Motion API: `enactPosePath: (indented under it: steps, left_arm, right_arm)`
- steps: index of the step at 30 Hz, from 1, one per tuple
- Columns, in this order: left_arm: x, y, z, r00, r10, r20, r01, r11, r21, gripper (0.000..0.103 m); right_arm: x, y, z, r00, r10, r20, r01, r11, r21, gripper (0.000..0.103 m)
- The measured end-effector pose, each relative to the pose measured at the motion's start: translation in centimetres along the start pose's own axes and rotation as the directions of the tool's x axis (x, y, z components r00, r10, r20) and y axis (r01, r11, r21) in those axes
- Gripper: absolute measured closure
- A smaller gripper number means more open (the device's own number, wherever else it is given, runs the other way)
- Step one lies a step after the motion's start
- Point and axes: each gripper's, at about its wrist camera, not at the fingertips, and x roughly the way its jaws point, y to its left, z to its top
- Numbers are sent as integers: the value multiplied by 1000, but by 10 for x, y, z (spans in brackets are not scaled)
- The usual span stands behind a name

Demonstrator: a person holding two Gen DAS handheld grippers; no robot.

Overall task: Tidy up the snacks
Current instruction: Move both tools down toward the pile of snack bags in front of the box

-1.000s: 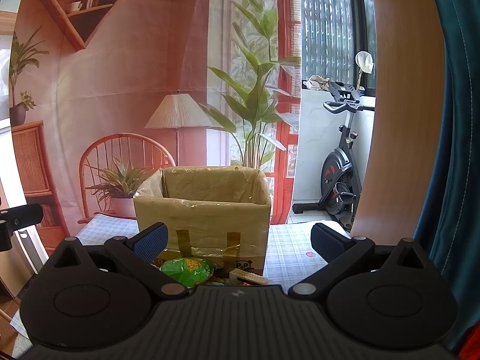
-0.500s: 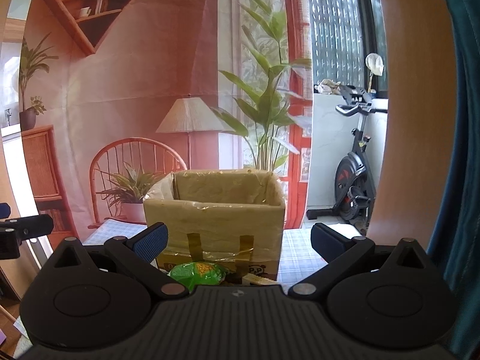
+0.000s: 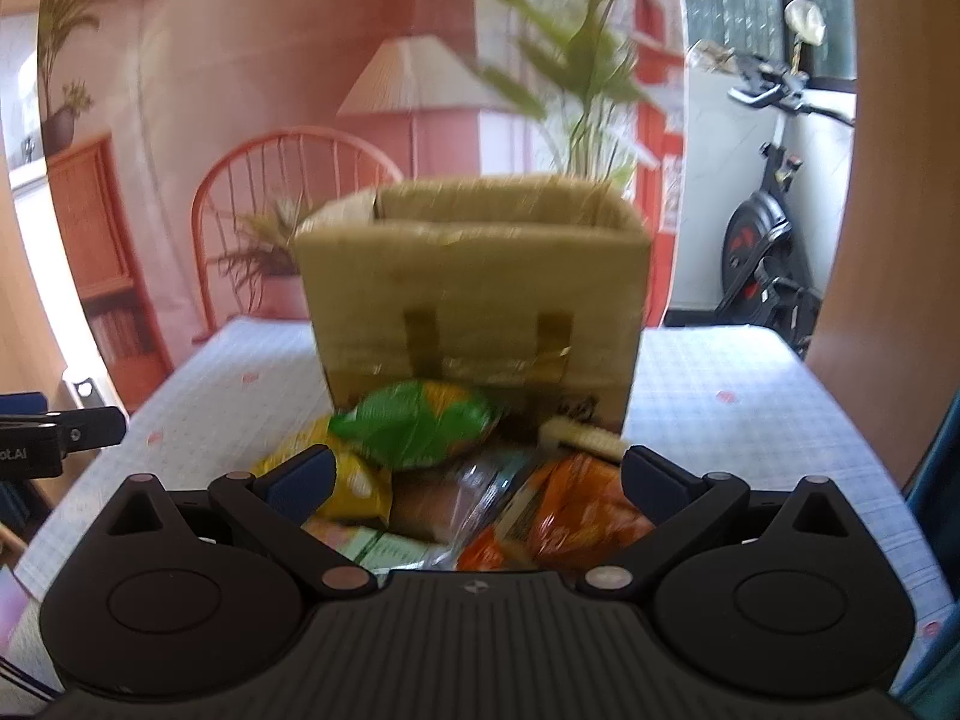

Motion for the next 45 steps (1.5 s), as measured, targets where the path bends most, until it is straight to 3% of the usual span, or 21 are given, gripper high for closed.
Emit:
enactPosePath:
  steps: [8, 17, 25, 30, 39, 45]
  left_arm:
    - [16, -5, -19, 998, -36, -60, 36, 999, -2, 9]
    - [26, -8, -26, 994, -77, -82, 75, 997, -25, 9]
    - [33, -14, -36, 991, -107, -82, 101, 992, -72, 16]
    - [39, -17, -39, 988, -124, -95, 116, 990, -80, 17]
    - [45, -19, -43, 985, -132, -112, 122, 988, -91, 17]
    - [51, -21, -43, 984, -131, -122, 122, 989, -81, 17]
  right_arm:
    - [29, 6, -22, 996, 61, -67, -63, 998, -25, 0]
    - [30, -2, -33, 993, 62, -97, -65, 997, -31, 3]
    - [17, -14, -53, 993, 21, -120, -38, 988, -148, 5]
    - [20, -13, -68, 984, 39, -171, -73, 978, -196, 6]
    - [48, 0, -95, 980, 10, -199, -83, 928, -362, 6]
    - [71, -10, -102, 978, 20, -206, -88, 940, -328, 17]
